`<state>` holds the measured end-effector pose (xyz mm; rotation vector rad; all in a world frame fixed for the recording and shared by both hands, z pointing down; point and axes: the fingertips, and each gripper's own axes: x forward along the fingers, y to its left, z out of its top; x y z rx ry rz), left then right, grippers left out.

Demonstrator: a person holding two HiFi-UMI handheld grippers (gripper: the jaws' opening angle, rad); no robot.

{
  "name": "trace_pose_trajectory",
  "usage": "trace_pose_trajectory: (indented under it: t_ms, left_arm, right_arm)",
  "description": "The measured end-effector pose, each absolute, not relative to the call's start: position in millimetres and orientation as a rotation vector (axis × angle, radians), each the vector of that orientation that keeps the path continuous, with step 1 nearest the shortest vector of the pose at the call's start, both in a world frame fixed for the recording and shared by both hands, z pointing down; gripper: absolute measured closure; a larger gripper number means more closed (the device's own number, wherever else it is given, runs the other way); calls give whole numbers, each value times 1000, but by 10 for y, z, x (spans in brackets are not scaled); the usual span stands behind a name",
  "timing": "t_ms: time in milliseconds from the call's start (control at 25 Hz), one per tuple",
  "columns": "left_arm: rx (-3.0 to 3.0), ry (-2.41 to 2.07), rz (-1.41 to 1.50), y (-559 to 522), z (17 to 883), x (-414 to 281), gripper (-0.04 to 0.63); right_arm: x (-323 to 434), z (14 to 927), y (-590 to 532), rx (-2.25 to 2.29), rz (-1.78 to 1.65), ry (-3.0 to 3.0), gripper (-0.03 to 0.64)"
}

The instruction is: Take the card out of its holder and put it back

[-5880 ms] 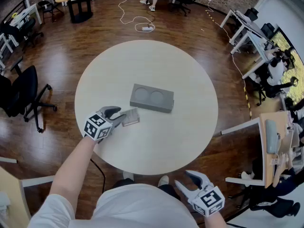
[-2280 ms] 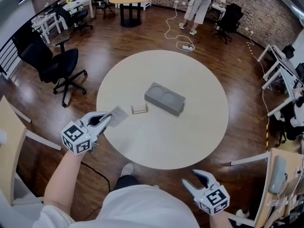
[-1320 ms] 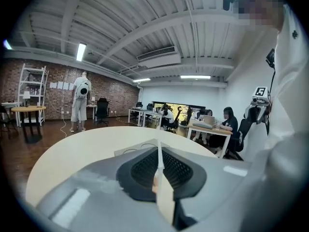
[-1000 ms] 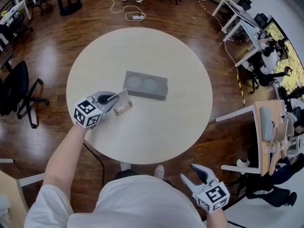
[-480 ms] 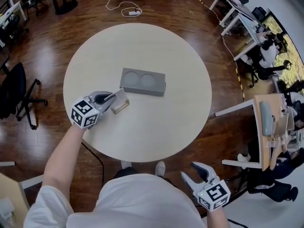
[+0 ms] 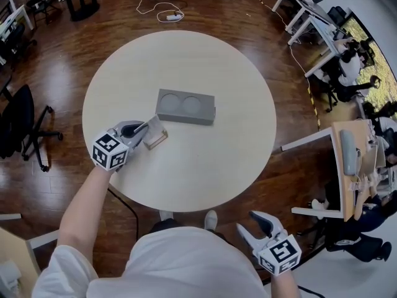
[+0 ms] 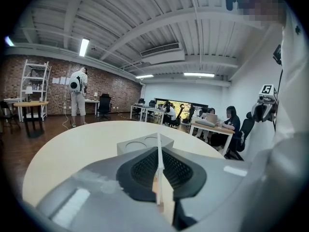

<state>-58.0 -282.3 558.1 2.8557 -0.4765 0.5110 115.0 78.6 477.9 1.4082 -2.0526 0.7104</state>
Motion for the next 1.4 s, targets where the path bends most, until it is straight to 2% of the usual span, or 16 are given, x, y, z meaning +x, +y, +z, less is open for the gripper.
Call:
trace_pose_trajectory:
  t_ms: [960, 1000, 1080, 1280, 1400]
  left_arm:
    - [2824, -404, 675, -2796, 6129, -434, 572]
    - [2820, -410, 685, -2797, 6138, -429, 563]
    - [2808, -432, 680, -2802, 6119, -424, 486]
    - [2811, -565, 626, -2834, 5996, -514, 445]
    - [2782, -723, 558, -2691, 5876, -697, 445]
  right_arm:
    - [1210, 4806, 775, 1388, 731, -2032, 430]
    - [1218, 4807, 773, 1381, 730, -2035, 430]
    - [1235, 4804, 756, 1357, 723, -2045, 430]
    - [1292, 4854, 590, 1262, 670, -2085, 430]
    - [1349, 4914, 519, 1196, 632, -2129, 430]
